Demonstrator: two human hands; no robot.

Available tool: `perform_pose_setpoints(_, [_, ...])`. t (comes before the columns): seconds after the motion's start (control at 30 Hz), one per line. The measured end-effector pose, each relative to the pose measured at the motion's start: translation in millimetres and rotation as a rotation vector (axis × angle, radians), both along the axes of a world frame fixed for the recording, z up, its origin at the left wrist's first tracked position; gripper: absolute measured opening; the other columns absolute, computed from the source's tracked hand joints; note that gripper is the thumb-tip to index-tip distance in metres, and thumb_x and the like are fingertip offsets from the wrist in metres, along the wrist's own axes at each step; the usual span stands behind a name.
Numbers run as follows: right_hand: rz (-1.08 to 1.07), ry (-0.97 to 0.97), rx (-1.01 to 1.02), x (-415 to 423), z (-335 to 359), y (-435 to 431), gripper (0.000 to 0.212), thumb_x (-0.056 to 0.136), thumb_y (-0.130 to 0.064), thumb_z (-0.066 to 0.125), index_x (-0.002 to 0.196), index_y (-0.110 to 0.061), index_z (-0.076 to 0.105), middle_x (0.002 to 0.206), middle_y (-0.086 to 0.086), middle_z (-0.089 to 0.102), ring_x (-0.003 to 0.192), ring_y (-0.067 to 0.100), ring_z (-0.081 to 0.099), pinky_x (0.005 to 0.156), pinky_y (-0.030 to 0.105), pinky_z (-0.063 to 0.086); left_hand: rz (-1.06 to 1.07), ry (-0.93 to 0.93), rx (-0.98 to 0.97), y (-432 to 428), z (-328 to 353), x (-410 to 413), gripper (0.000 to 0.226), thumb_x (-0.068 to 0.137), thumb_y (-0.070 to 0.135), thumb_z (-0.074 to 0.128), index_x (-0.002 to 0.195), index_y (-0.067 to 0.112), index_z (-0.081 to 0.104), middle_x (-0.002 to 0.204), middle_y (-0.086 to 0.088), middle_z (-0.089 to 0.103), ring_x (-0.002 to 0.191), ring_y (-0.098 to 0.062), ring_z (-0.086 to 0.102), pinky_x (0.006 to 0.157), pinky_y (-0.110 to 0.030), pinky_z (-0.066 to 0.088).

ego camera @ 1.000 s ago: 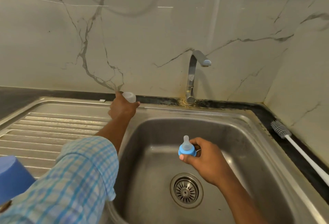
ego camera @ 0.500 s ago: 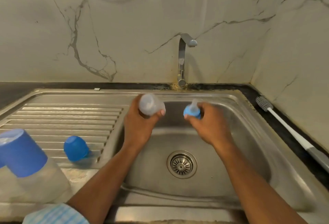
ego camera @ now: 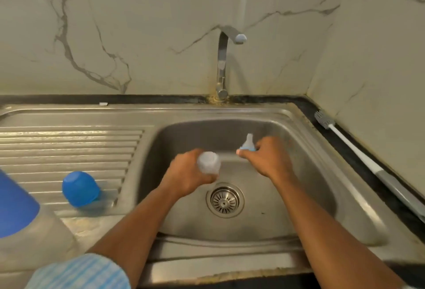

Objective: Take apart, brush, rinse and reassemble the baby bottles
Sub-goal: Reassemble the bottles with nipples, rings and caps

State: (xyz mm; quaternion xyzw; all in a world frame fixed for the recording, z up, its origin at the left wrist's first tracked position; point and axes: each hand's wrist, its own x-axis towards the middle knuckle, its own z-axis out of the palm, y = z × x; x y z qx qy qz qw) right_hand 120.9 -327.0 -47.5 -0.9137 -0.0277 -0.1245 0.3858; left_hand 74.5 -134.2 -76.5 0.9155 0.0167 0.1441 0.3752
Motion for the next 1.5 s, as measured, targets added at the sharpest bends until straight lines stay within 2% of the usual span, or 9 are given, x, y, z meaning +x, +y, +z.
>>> perform_pose_setpoints(0.1, [-0.094, -0.336, 0.178, 1.7, 0.7, -4.3, 0.033, 0.080, -0.047, 0.076, 0.097, -0.019, 0.071, 0.078, -0.008, 0.068, 0.069, 0.008, 0.062, 0.062, 0.024, 0.045, 0.196, -0.321, -0.230, 1.9, 12.8, -0.8, 0.064, 0.070, 0.034, 0.088, 0.124, 0.030, 0.055, 0.106, 0.018, 0.064, 0.097, 0.003, 0.061, 0.086, -0.015, 0.048])
perform_pose_setpoints(0.2, [-0.021, 0.124, -0.147, 5.7, -10.0, -9.2, 0.043, 0.072, -0.050, 0.080, 0.089, -0.011, 0.072, 0.075, 0.003, 0.071, 0.070, 0.023, 0.068, 0.061, 0.027, 0.046, -0.014, 0.020, 0.053, -2.9, 3.2, -5.3, 0.071, 0.072, 0.038, 0.087, 0.134, 0.025, 0.054, 0.119, 0.007, 0.067, 0.110, -0.013, 0.063, 0.092, -0.026, 0.049])
perform_pose_setpoints(0.33, [-0.111, -0.209, 0.030, 7.9, -6.6, -8.7, 0.036, 0.080, -0.048, 0.075, 0.096, -0.016, 0.070, 0.081, -0.001, 0.069, 0.072, 0.017, 0.063, 0.064, 0.030, 0.046, 0.136, -0.145, -0.066, -1.3, 6.7, 0.7, 0.067, 0.074, 0.034, 0.086, 0.131, 0.023, 0.054, 0.116, 0.006, 0.064, 0.106, -0.012, 0.059, 0.092, -0.029, 0.046])
perform_pose_setpoints(0.43, [0.011, 0.188, -0.187, 5.2, -11.9, -6.9, 0.043, 0.073, -0.049, 0.079, 0.089, -0.010, 0.069, 0.078, 0.005, 0.067, 0.077, 0.025, 0.067, 0.068, 0.033, 0.050, -0.010, 0.178, 0.073, -7.3, -4.9, -7.6, 0.065, 0.072, 0.033, 0.086, 0.129, 0.025, 0.054, 0.115, 0.002, 0.066, 0.104, -0.018, 0.063, 0.085, -0.028, 0.048])
perform_pose_setpoints(0.53, [-0.103, -0.049, -0.010, 13.7, -8.8, -14.2, 0.030, 0.085, -0.048, 0.070, 0.087, -0.019, 0.063, 0.076, -0.005, 0.059, 0.073, 0.016, 0.056, 0.067, 0.029, 0.042, 0.173, 0.028, -0.266, -2.1, 2.6, -1.9, 0.058, 0.072, 0.033, 0.086, 0.117, 0.024, 0.051, 0.103, 0.009, 0.059, 0.090, -0.008, 0.058, 0.072, -0.022, 0.045])
perform_pose_setpoints(0.63, [0.019, 0.247, -0.158, 15.4, -15.5, -20.4, 0.039, 0.081, -0.051, 0.072, 0.084, -0.013, 0.064, 0.073, 0.001, 0.059, 0.076, 0.023, 0.062, 0.064, 0.030, 0.043, 0.156, 0.039, -0.294, 5.2, -9.9, 4.7, 0.060, 0.069, 0.034, 0.088, 0.117, 0.020, 0.056, 0.112, 0.002, 0.060, 0.100, -0.016, 0.060, 0.085, -0.033, 0.053])
perform_pose_setpoints(0.9, [0.322, -0.029, 0.381, -3.2, 7.7, 6.7, 0.028, 0.095, -0.035, 0.062, 0.119, -0.021, 0.058, 0.103, -0.013, 0.067, 0.092, -0.007, 0.062, 0.074, 0.011, 0.044, -0.009, 0.132, -1.328, -1.5, 19.3, 5.0, 0.036, 0.093, 0.024, 0.064, 0.127, 0.017, 0.054, 0.119, -0.013, 0.065, 0.101, -0.027, 0.069, 0.079, -0.033, 0.059])
perform_pose_setpoints(1.13, [0.416, 0.042, 0.371, -6.2, 0.2, 13.3, 0.032, 0.094, -0.044, 0.058, 0.124, -0.033, 0.053, 0.111, -0.014, 0.066, 0.103, 0.001, 0.062, 0.092, 0.039, 0.055, -0.111, 0.180, -1.414, -1.6, 19.6, 0.5, 0.040, 0.091, 0.023, 0.063, 0.129, 0.013, 0.058, 0.128, -0.019, 0.062, 0.113, -0.032, 0.067, 0.087, -0.035, 0.059])
perform_pose_setpoints(1.5, [0.382, 0.028, 0.383, -3.5, 4.3, 8.1, 0.028, 0.092, -0.046, 0.061, 0.117, -0.033, 0.058, 0.103, -0.010, 0.069, 0.097, 0.004, 0.066, 0.088, 0.038, 0.057, -0.121, 0.271, -1.165, -10.9, 18.7, 0.5, 0.038, 0.094, 0.038, 0.059, 0.127, 0.018, 0.058, 0.116, -0.012, 0.066, 0.090, -0.020, 0.069, 0.078, -0.034, 0.057])
